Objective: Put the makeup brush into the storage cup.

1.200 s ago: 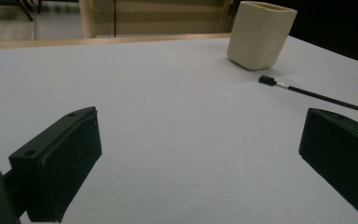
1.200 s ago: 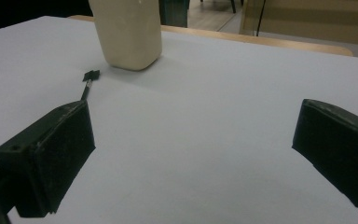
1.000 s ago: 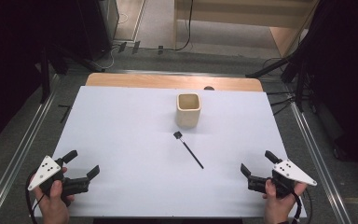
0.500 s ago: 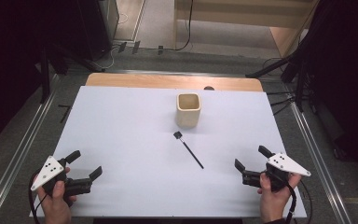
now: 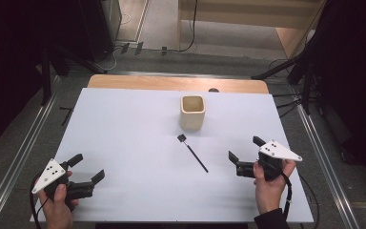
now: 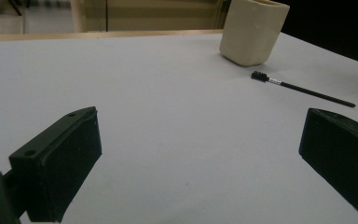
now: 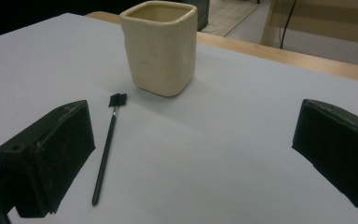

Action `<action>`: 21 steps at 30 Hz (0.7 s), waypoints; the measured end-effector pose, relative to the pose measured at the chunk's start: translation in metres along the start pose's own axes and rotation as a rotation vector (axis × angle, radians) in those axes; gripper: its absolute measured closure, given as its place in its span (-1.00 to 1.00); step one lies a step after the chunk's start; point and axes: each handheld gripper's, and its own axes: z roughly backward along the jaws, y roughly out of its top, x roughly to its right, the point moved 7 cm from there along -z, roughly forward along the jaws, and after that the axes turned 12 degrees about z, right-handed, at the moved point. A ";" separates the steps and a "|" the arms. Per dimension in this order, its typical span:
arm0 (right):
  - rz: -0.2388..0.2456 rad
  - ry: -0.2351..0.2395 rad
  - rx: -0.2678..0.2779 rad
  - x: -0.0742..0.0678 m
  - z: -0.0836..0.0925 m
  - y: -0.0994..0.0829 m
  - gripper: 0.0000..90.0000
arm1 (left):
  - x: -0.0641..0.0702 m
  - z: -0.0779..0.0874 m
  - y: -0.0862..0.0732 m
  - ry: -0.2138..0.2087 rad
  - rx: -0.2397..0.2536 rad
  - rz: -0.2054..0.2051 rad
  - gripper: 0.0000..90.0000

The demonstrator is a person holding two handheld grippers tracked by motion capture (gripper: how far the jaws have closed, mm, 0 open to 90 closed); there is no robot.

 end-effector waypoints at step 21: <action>0.034 0.081 -0.021 -0.020 -0.045 0.038 -1.00 | -0.003 0.002 0.000 0.002 0.002 0.011 -1.00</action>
